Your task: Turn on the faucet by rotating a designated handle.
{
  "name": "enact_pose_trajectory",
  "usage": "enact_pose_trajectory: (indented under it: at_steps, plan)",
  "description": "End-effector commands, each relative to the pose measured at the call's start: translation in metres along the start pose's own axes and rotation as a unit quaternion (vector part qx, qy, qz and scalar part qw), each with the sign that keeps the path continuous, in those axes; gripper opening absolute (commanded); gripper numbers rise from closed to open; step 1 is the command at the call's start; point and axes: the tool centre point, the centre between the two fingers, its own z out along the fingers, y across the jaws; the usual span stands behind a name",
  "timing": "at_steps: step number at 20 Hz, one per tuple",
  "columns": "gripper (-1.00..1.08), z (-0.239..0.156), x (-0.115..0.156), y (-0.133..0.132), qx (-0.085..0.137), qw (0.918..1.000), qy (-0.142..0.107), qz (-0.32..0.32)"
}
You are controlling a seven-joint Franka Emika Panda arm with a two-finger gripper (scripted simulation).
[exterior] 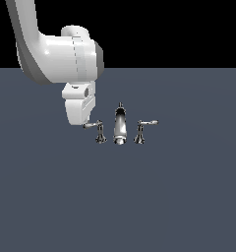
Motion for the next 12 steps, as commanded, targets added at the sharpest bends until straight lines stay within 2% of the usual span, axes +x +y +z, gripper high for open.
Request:
enact_pose_trajectory:
  at_steps: [1,8,10,12]
  plan:
    - [-1.00,0.000,0.002,0.013,-0.006,1.0000,0.002,-0.002]
    - [-1.00,0.000,0.007,0.035,-0.008,1.0000,0.002,-0.004]
    - [-1.00,0.000,0.002,0.032,-0.007,1.0000,0.001,-0.006]
    - [-1.00,0.000,0.010,0.036,-0.007,1.0000,0.001,-0.006]
